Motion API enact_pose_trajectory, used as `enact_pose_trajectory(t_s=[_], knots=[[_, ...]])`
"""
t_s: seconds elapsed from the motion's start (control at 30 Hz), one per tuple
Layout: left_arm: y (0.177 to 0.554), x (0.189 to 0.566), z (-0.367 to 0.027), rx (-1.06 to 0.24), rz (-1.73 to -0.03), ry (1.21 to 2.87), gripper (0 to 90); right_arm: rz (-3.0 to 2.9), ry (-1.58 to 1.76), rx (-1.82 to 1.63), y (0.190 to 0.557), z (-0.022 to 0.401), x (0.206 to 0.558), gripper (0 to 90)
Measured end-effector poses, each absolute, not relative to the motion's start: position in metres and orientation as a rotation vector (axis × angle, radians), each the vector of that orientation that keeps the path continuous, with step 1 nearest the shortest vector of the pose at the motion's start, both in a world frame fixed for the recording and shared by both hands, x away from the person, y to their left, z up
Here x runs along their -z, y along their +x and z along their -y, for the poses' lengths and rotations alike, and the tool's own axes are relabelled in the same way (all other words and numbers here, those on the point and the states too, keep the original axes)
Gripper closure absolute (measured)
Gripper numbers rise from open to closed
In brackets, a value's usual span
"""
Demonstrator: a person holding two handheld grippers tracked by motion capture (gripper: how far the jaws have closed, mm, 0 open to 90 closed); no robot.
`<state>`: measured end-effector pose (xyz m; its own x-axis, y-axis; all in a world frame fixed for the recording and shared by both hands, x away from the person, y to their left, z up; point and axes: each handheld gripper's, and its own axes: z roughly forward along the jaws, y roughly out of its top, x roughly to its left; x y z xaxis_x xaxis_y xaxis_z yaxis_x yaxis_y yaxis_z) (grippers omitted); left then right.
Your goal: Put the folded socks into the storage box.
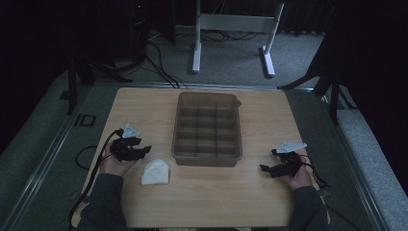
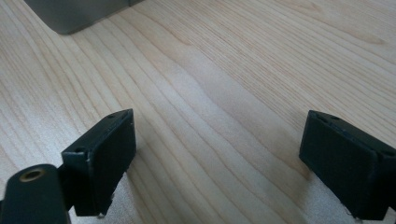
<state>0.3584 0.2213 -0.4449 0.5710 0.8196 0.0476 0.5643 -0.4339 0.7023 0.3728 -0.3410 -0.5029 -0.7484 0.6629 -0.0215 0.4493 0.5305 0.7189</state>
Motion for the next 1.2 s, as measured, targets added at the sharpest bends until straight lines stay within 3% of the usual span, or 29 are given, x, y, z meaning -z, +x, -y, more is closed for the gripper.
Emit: enact_pose_trajectory(t_s=[0.7, 1.2], knots=[[0.355, 0.427, -0.225, -0.435, -1.096, 2.177, 60.3, -2.481, 0.927, -1.04, 0.372, 0.341, 0.503, 10.3], [0.348, 0.423, -0.226, -0.448, -1.07, 2.22, 54.2, -2.482, 0.927, -1.04, 0.372, 0.341, 0.503, 10.3]])
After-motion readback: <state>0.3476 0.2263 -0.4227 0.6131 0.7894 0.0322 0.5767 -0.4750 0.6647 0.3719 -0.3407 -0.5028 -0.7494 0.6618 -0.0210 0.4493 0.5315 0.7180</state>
